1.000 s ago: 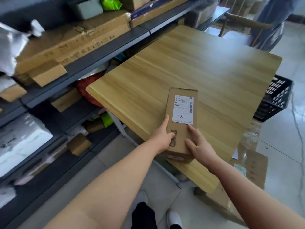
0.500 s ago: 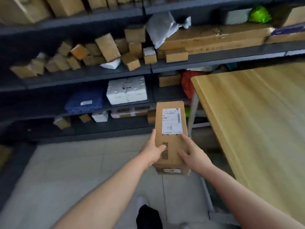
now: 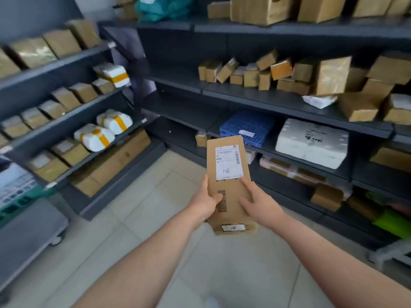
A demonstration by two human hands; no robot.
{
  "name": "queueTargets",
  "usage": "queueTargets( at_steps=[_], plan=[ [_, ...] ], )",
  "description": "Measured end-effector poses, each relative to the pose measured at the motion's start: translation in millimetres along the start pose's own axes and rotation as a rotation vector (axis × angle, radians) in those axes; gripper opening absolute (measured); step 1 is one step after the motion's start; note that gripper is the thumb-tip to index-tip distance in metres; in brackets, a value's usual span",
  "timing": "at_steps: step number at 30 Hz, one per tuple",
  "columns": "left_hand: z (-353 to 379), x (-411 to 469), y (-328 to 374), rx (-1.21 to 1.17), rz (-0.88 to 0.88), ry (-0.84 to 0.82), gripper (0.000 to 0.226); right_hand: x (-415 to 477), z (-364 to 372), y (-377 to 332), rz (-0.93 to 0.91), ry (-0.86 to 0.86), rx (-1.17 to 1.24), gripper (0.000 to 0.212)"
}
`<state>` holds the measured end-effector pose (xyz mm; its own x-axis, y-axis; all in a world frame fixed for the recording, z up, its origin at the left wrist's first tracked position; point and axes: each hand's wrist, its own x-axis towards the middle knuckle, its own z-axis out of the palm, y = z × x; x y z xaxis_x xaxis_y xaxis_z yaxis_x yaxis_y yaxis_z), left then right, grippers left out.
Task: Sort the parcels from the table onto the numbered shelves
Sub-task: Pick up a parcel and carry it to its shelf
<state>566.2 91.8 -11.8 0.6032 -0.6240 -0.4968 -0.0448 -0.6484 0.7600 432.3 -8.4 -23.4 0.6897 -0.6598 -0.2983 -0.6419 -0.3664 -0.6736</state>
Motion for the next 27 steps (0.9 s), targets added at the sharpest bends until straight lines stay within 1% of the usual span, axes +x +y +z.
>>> queueTargets(
  at_steps=[6, 12, 19, 23, 27],
  plan=[
    [-95, 44, -19, -0.061, -0.022, 0.129, 0.075, 75, 41, -84, -0.108, -0.077, -0.082, 0.063],
    [-161, 75, -35, -0.181, -0.085, 0.242, 0.075, 131, 70, -149, -0.172, -0.178, -0.107, 0.063],
    [-216, 122, -39, -0.258, -0.145, 0.341, 0.063, 208, 99, -201, -0.265, -0.293, -0.107, 0.06],
    [-242, 178, -27, -0.285, -0.191, 0.37, 0.064, 279, 106, -219, -0.294, -0.332, -0.136, 0.061],
    [-263, 251, -1, -0.311, -0.228, 0.405, 0.057, 369, 101, -234, -0.313, -0.364, -0.188, 0.062]
  ],
)
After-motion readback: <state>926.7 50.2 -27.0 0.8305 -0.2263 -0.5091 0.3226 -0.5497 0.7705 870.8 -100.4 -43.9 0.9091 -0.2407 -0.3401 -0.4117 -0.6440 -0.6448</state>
